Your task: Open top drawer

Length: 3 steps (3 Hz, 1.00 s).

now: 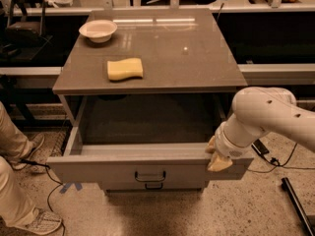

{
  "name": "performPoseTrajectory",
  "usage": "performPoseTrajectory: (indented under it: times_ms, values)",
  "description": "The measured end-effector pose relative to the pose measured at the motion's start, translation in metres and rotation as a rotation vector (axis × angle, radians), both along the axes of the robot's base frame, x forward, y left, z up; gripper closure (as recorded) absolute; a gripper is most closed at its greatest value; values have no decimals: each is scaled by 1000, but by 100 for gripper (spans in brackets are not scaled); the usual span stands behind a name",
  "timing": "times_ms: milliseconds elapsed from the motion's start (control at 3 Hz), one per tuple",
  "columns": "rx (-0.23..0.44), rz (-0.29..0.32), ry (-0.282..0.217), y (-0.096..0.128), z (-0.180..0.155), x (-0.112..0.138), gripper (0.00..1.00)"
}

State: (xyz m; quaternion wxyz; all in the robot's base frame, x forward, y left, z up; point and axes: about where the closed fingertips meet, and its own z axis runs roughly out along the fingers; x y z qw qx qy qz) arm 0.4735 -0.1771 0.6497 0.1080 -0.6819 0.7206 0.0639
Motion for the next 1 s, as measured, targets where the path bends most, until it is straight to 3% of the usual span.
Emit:
performPoseTrajectory:
  times_ms: [333,667,1000]
  values:
    - [8,-10,-18,-5,4,-7,100]
    - [8,-10,-18,-5,4,-7,0]
    - [8,-10,-18,-5,4,-7,0]
